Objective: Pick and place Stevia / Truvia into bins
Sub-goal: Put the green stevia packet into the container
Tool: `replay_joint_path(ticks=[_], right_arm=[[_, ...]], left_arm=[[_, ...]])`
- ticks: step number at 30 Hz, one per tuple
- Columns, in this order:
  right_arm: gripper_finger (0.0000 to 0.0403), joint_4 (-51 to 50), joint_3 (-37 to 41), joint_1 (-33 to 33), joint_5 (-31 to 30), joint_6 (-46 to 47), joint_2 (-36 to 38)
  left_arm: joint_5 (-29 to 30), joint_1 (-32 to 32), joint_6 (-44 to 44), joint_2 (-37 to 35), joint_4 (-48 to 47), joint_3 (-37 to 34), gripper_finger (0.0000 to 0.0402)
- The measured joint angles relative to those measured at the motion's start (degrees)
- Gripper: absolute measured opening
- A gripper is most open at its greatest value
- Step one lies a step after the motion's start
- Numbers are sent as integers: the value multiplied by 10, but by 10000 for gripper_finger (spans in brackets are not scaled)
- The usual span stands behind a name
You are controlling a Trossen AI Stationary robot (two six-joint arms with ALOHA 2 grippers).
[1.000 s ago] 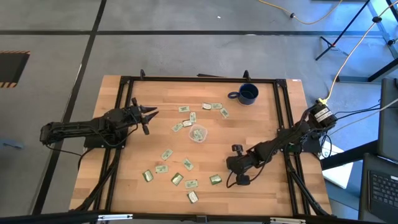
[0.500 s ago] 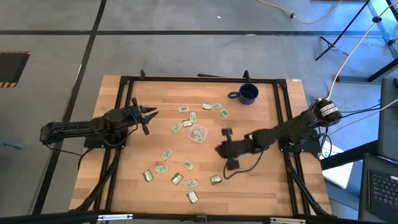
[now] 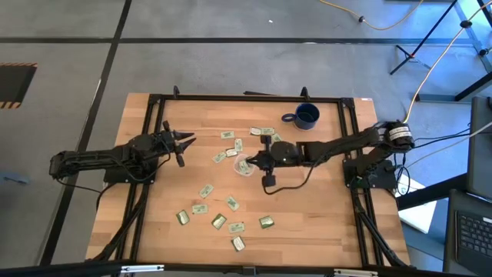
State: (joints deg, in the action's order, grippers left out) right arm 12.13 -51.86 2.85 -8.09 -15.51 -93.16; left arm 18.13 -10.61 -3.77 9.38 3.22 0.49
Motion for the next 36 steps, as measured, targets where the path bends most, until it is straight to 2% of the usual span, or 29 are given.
replay_joint_path(ticks=[13,20,26,33,36], right_arm=[[6,52,0,-23,12,1,-92],[7,53,0,-24,13,2,-106],[35,59,0,-24,13,2,-106],[97,58,0,-24,13,3,-106],[113,49,0,-23,-1,13,-97]], left_arm=[[0,0,0,0,0,0,86],[0,0,0,0,0,0,86],[-5,0,12,0,25,0,86],[-139,1,-19,0,69,25,112],[-163,16,-27,11,67,50,128]])
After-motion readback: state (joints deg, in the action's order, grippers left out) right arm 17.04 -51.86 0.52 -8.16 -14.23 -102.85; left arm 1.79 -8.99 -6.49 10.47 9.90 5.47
